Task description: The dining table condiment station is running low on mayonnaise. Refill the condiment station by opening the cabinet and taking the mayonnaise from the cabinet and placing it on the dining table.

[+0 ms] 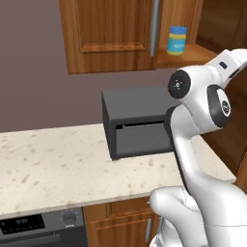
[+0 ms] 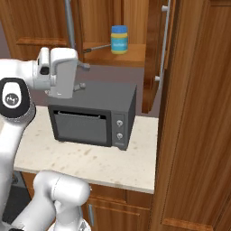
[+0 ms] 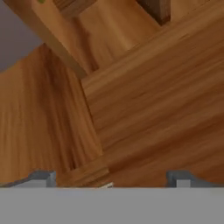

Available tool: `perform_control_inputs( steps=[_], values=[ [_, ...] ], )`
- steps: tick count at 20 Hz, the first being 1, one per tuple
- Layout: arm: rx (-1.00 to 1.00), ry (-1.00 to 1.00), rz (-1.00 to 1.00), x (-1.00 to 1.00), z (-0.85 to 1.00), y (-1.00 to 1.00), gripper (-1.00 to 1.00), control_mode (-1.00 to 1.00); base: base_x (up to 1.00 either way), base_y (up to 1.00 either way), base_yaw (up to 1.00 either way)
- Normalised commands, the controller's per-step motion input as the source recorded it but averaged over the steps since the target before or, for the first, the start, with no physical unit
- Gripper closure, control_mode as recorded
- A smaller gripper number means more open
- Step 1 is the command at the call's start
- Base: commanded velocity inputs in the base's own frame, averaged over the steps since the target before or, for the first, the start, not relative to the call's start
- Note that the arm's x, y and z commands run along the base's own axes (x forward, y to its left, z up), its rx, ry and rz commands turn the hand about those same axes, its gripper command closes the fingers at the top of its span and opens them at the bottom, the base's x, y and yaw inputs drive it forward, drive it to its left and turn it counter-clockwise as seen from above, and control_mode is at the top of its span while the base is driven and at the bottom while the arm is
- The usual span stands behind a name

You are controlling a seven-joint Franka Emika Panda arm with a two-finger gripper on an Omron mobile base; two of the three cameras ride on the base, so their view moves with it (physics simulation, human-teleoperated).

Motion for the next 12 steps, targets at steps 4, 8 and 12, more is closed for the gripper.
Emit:
perform_control_inputs(
  steps=[4,8,12],
  values=[
    [0.26,-0.30,0.11,0.32,0.00,0.89,-1.00,-1.00,0.00,0.00,0.00],
    [0.24,-0.35,0.17,0.36,0.01,0.52,-1.00,-1.00,0.00,0.00,0.00],
    [0.20,-0.42,0.14,0.28,0.07,-0.06,-1.00,-1.00,0.00,0.00,0.00]
  ],
)
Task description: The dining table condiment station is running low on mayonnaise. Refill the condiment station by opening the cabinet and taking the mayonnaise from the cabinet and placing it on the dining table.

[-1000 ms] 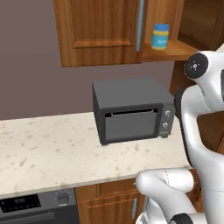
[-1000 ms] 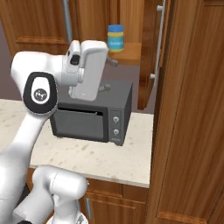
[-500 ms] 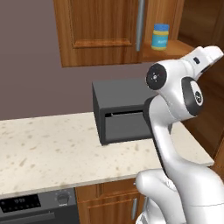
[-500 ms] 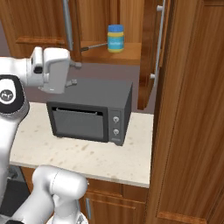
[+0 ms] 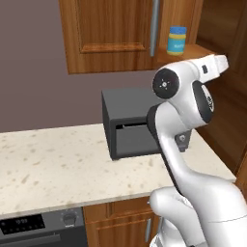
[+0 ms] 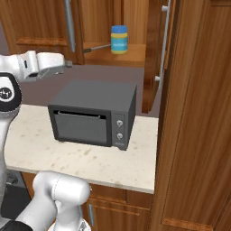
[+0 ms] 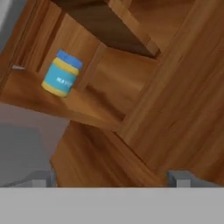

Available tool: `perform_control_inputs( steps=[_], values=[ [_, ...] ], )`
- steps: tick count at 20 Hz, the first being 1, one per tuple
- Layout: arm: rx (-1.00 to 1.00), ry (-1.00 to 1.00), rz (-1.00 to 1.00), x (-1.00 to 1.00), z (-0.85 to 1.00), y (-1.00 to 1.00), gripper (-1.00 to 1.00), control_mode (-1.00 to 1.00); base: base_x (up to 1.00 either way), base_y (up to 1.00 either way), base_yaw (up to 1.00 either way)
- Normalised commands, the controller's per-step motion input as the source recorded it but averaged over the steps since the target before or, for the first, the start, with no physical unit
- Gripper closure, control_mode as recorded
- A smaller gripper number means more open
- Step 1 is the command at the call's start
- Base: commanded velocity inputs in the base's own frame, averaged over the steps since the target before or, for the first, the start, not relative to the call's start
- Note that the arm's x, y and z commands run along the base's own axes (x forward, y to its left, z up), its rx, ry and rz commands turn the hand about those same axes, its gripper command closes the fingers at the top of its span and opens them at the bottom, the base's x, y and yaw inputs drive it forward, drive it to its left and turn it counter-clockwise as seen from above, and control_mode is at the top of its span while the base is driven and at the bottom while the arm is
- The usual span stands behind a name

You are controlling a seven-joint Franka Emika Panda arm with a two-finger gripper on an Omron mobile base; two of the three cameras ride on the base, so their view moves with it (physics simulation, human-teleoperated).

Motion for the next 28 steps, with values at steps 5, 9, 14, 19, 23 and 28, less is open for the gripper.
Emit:
perform_control_inputs(
  steps=[5,9,14,19,23,28],
  values=[
    [0.25,-0.33,0.27,0.11,0.18,-0.51,-1.00,-1.00,0.00,0.00,0.00],
    [0.31,-0.17,0.25,0.30,0.51,-0.54,-1.00,-1.00,0.00,0.00,0.00],
    [0.28,-0.01,0.17,0.44,0.60,-0.42,-1.00,-1.00,0.00,0.00,0.00],
    [0.04,0.00,0.07,0.55,0.05,0.00,-1.00,-1.00,0.00,0.00,0.00],
    [0.00,0.00,0.04,0.07,0.00,0.00,-1.00,-1.00,0.00,0.00,0.00],
    [0.00,0.00,0.01,0.02,0.00,-0.04,-1.00,-1.00,0.00,0.00,0.00]
  ],
)
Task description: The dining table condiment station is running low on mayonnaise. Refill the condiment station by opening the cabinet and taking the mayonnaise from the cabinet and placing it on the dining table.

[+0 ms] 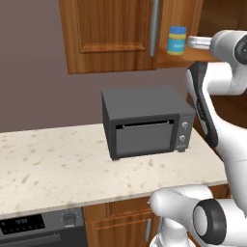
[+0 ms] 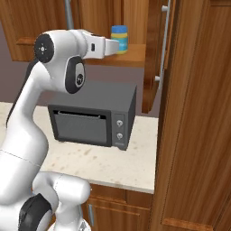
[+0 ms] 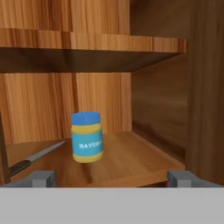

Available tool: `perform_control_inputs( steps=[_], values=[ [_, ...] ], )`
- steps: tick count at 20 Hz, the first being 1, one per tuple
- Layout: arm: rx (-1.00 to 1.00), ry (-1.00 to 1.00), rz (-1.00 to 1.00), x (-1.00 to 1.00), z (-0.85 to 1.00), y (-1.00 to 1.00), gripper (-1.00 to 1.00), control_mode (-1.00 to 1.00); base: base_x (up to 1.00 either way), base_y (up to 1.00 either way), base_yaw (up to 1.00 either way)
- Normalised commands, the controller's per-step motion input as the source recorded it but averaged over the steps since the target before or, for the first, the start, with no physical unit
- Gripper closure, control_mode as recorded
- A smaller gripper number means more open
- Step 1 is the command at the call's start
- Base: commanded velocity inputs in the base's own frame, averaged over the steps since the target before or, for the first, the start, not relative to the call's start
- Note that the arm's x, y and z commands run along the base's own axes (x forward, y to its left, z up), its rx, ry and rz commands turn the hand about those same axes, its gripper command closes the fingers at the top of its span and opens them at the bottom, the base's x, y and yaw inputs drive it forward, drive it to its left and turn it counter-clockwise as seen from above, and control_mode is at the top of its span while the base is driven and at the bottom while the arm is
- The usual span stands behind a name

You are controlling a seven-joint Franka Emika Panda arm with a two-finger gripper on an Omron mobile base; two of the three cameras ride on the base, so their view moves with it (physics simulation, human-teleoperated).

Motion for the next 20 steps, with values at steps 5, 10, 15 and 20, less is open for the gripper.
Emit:
perform_control_inputs(
  steps=[5,10,15,20],
  values=[
    [0.00,0.00,0.07,0.00,-0.01,-0.15,-1.00,-1.00,0.00,0.00,0.00],
    [0.00,0.00,0.16,0.04,-0.01,-0.08,-1.00,-1.00,0.00,0.00,0.00],
    [-0.01,0.00,0.15,0.39,0.00,0.00,-1.00,-1.00,0.00,0.00,0.00],
    [-0.04,0.00,0.10,0.47,0.00,0.00,-1.00,-1.00,0.00,0.00,0.00]
  ],
)
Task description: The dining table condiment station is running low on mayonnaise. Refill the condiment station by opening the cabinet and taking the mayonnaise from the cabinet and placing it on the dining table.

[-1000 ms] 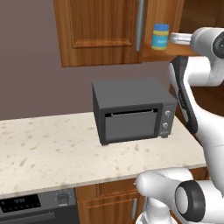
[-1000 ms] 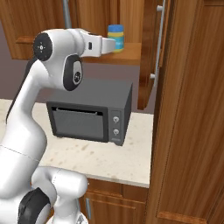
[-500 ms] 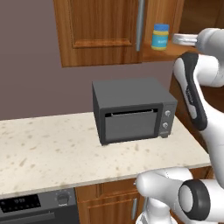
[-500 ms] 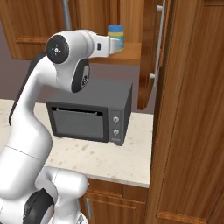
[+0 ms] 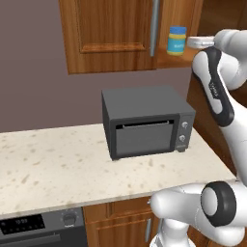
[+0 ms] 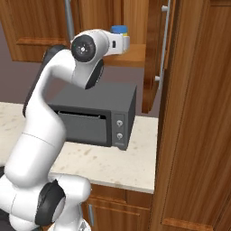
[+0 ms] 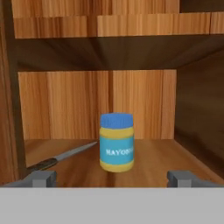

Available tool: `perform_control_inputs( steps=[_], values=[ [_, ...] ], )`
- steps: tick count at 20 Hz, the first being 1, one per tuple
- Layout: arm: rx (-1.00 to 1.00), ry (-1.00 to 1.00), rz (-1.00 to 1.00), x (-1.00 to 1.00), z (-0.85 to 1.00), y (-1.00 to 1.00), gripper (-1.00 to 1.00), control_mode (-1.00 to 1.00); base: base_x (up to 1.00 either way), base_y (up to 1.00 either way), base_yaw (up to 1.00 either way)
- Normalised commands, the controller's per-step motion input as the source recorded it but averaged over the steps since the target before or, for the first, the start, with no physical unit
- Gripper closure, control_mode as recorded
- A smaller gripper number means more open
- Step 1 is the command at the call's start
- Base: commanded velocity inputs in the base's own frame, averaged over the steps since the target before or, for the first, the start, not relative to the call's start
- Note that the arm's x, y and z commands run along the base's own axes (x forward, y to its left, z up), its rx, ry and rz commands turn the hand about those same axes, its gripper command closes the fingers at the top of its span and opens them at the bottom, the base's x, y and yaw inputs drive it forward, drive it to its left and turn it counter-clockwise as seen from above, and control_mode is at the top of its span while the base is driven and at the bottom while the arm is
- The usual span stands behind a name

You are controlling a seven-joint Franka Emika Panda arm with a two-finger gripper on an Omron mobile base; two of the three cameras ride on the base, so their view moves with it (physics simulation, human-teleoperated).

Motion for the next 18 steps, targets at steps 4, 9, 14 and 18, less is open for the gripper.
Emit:
perform_control_inputs(
  steps=[4,9,14,18],
  values=[
    [-0.04,0.00,0.04,0.40,0.07,0.00,-1.00,-1.00,0.00,0.00,0.00],
    [-0.09,0.00,0.00,0.21,0.17,0.00,-1.00,-1.00,0.00,0.00,0.00],
    [-0.06,0.00,0.00,0.21,0.07,0.00,-1.00,-1.00,0.00,0.00,0.00],
    [0.00,0.00,0.00,0.47,0.00,0.00,-1.00,-1.00,0.00,0.00,0.00]
  ],
)
